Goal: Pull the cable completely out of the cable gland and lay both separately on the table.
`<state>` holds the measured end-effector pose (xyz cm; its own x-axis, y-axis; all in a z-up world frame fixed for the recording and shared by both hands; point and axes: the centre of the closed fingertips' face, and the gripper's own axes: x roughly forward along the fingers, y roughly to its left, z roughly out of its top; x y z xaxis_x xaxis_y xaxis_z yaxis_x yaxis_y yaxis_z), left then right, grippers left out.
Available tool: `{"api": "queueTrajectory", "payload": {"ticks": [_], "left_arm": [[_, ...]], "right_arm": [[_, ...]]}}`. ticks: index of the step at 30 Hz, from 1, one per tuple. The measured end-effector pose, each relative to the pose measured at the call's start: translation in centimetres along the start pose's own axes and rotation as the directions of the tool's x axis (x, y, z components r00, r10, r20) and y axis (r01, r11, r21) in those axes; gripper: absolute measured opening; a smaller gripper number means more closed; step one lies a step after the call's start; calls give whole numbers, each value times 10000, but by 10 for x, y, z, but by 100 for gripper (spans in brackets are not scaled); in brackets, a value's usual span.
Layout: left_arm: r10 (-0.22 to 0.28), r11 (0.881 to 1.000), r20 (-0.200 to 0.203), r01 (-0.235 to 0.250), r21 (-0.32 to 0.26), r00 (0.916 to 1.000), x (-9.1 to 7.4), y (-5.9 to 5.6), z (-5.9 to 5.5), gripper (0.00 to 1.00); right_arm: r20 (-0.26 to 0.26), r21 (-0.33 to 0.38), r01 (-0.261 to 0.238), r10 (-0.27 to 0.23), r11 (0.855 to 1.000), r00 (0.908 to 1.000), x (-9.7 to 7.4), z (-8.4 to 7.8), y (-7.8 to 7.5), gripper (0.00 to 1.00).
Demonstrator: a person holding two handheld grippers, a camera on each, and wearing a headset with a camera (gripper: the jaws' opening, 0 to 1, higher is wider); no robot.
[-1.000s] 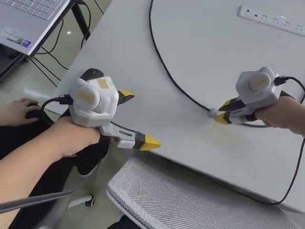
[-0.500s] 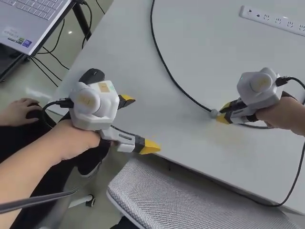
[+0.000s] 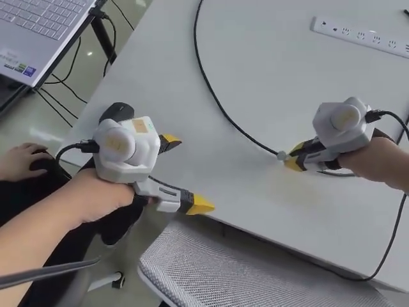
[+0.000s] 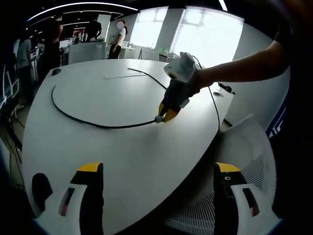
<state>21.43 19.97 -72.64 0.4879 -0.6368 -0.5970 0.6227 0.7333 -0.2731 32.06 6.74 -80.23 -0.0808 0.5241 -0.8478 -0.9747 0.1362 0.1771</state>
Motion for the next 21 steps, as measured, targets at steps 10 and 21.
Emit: {"api": "queueTrajectory", "payload": {"ticks": [10, 21], "left_arm": [[-297, 9984, 175, 288, 485, 9994, 11, -15, 26, 93], [-801, 9929, 498, 753, 922, 9955, 26, -36, 60, 92]], "right_arm": [[363, -92, -59, 62, 9999, 9993, -24, 8, 14, 6], [599, -296, -151, 168, 9994, 9981, -52, 11, 34, 6]]}}
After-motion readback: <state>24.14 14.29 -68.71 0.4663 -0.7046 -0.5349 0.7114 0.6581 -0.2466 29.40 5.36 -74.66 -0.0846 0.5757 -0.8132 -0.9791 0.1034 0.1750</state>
